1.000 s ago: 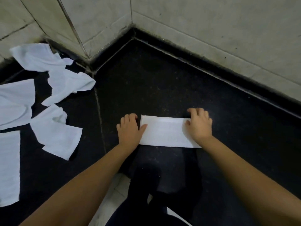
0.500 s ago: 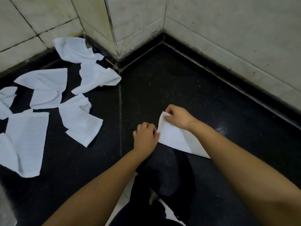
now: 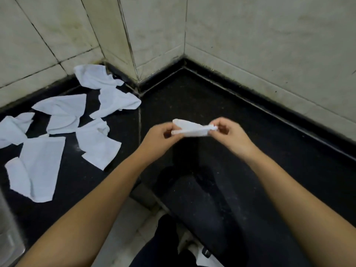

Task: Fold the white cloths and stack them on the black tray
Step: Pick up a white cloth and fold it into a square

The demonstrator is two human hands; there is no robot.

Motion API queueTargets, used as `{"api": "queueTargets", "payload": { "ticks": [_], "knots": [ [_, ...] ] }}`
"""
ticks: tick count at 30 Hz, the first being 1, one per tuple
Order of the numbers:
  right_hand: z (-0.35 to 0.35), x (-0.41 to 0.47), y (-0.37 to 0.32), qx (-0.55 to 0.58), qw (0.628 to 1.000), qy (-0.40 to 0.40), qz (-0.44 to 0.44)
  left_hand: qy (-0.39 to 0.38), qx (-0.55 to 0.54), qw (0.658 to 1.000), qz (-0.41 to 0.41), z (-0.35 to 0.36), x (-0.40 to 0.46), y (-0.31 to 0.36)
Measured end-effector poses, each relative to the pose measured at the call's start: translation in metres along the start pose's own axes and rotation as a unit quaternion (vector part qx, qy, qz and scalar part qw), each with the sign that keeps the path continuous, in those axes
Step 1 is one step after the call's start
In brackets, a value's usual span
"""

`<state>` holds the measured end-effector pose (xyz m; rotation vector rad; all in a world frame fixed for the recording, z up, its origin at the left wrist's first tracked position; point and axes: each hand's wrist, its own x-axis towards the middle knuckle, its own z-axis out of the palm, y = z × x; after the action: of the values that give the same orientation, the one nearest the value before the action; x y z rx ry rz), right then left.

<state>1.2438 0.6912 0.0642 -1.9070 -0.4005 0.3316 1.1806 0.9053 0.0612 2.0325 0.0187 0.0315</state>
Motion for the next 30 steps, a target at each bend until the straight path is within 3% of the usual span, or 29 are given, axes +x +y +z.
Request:
{"api": "queueTargets", "payload": {
  "ticks": [4,7,12,16,23,26,30],
  "knots": [
    [0.023,-0.05,0.064,-0.015,0.992,-0.074,0.105,-0.131,0.048,0.987,-0.081,0.026,-0.04,-0.047],
    [0.033,-0.059,0.085,-0.021,0.985,-0.094,0.146,-0.155,0.049,0.979,-0.121,0.036,-0.045,-0.066],
    [0.033,-0.009,0.079,-0.015,0.986,0.004,0.167,-0.077,0.066,0.985,-0.137,0.033,0.005,-0.073],
    [0.043,0.035,0.084,-0.099,0.971,0.063,0.21,-0.044,0.163,0.974,-0.153,0.041,0.052,-0.083],
    [0.063,0.047,0.095,-0.229,0.945,0.076,0.219,-0.005,0.293,0.952,-0.085,0.054,0.061,-0.112],
    [0.063,0.041,0.093,-0.302,0.926,0.058,0.221,0.041,0.289,0.948,-0.127,0.053,0.05,-0.113],
    [0.071,0.038,0.088,-0.405,0.879,0.015,0.252,-0.008,0.392,0.906,-0.16,0.065,0.035,-0.105]
  ]
}}
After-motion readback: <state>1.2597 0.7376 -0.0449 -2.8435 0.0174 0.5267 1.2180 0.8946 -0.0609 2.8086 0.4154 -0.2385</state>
